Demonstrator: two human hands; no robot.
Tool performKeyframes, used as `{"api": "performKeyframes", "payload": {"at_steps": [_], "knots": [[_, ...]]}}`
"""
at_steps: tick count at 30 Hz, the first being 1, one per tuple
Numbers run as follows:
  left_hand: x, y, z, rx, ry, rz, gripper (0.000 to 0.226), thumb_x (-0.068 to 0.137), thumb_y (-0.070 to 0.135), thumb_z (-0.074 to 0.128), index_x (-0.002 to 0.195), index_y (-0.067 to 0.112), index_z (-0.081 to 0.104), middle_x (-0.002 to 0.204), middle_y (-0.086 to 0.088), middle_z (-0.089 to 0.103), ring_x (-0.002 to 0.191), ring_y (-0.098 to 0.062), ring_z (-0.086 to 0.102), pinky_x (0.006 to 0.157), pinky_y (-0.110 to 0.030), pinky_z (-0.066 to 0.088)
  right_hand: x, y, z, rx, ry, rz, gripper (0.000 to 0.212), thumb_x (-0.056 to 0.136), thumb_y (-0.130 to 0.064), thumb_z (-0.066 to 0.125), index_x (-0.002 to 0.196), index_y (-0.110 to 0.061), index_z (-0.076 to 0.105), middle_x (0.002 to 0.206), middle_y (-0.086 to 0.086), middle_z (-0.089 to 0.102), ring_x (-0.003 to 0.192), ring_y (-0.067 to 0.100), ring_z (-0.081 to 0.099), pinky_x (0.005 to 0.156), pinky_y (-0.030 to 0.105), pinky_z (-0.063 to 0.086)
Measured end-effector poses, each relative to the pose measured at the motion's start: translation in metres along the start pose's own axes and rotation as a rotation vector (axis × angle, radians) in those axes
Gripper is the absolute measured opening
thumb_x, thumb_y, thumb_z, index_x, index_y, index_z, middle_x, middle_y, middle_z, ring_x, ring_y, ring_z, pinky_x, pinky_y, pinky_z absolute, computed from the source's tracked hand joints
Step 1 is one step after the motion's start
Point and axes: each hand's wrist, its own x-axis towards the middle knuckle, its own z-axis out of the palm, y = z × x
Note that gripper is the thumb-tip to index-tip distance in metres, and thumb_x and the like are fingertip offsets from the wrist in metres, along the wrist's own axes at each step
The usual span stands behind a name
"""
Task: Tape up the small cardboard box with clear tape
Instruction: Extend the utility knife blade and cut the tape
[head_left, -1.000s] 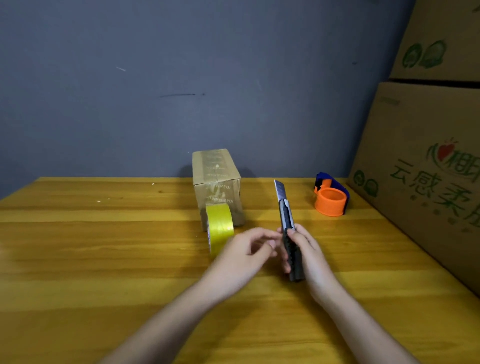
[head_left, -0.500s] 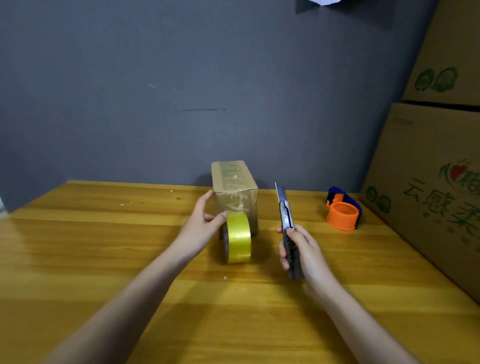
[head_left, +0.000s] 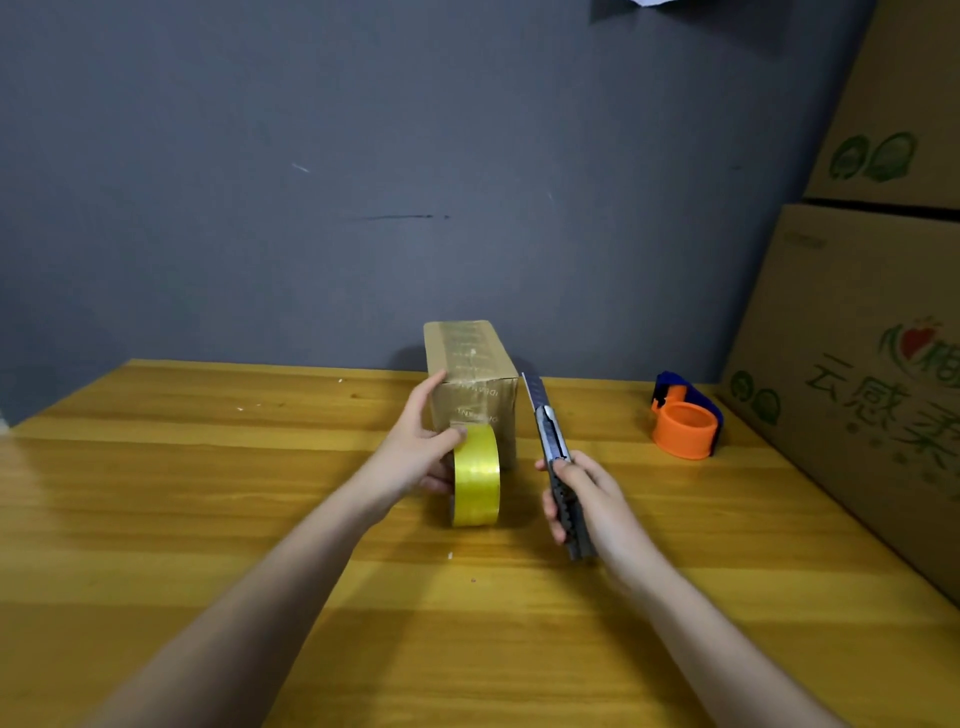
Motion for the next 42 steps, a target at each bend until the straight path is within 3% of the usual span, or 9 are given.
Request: {"api": "performKeyframes", "payload": {"at_steps": [4,9,11,15,28,42], "knots": [[0.0,-0.004,-0.001,-0.059,-0.031,-0.026,0.076,0.089,0.017,0.062,0.139,0.051,0.016,0.085,-0.008,0.071,0.056,-0.015,0.067,0.052,-0.029,0.056,0.008,-0.011,-0.005,-0.262,-0.019,-0.037,0.019,0.1,-0.017,0.039,0.101,-0.006,0.055,0.061,0.006,0.055,0.045,0.018,0.047,0.045,0.025,0.039],[0.002,-0.008,-0.001,-0.073,-0.035,-0.018,0.079,0.088,0.016,0.063,0.141,0.051,0.016,0.07,-0.001,0.07,0.052,-0.011,0.064,0.052,-0.029,0.056,0.018,-0.028,-0.02,-1.015,0.001,-0.247,0.017,0.096,-0.04,0.04,0.105,-0.028,0.048,0.076,-0.001,0.065,0.065,0.022,0.062,0.058,0.039,0.049],[0.002,-0.008,-0.002,-0.072,-0.044,-0.015,0.08,0.088,0.017,0.063,0.142,0.05,0.015,0.071,-0.001,0.068,0.052,-0.009,0.064,0.051,-0.028,0.054,0.019,-0.037,-0.021,-1.333,0.012,-0.342,0.021,0.097,-0.043,0.035,0.111,-0.029,0.043,0.09,-0.003,0.063,0.073,0.024,0.062,0.059,0.039,0.05],[0.001,-0.007,-0.001,-0.063,-0.058,-0.007,0.081,0.088,0.016,0.063,0.143,0.049,0.013,0.073,-0.001,0.065,0.05,-0.004,0.061,0.048,-0.024,0.052,0.019,-0.05,-0.02,-1.653,-0.022,-0.545,0.028,0.099,-0.042,0.031,0.118,-0.025,0.041,0.105,-0.003,0.058,0.081,0.023,0.063,0.056,0.035,0.05],[0.001,-0.007,0.0,-0.061,-0.047,0.008,0.081,0.088,0.015,0.062,0.143,0.048,0.014,0.072,-0.003,0.062,0.047,-0.003,0.058,0.047,-0.023,0.051,0.032,-0.07,-0.011,-1.93,-0.136,-0.759,0.029,0.101,-0.037,0.026,0.12,-0.019,0.04,0.11,0.005,0.056,0.086,0.025,0.063,0.056,0.031,0.038],[0.002,-0.01,-0.001,-0.043,-0.041,0.01,0.079,0.089,0.017,0.062,0.142,0.05,0.015,0.077,-0.006,0.064,0.049,-0.005,0.055,0.047,-0.022,0.048,0.032,-0.067,-0.008,-1.978,-0.131,-0.752,0.028,0.101,-0.033,0.028,0.118,-0.015,0.042,0.104,0.01,0.057,0.079,0.03,0.063,0.053,0.033,0.038]]}}
